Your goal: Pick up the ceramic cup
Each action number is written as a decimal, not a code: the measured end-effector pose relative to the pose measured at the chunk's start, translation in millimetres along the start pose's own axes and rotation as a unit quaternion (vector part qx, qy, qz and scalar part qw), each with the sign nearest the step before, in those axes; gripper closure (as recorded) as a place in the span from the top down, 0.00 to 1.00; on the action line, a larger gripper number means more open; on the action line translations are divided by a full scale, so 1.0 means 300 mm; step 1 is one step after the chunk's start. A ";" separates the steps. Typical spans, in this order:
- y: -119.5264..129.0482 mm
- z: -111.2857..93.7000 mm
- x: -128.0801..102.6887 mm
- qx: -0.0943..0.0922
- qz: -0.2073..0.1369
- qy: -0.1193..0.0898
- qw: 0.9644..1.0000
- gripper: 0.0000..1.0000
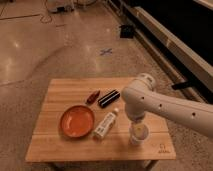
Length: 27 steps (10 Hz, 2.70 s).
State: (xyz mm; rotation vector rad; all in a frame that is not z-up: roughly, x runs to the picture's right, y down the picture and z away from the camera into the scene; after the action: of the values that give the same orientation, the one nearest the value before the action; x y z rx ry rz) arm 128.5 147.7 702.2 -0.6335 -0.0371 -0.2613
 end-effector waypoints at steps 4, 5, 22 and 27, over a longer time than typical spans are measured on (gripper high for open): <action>-0.026 0.070 0.042 0.010 -0.015 -0.009 1.000 0.80; -0.026 0.109 0.058 0.011 -0.018 -0.011 1.000 0.80; 0.023 0.143 0.051 0.020 -0.056 -0.022 0.998 0.27; 0.039 0.072 0.031 0.029 -0.068 -0.018 0.997 0.27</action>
State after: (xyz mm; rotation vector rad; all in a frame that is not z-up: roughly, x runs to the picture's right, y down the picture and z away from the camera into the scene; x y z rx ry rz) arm 141.4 167.4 713.9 -0.5795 -0.1229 -0.3781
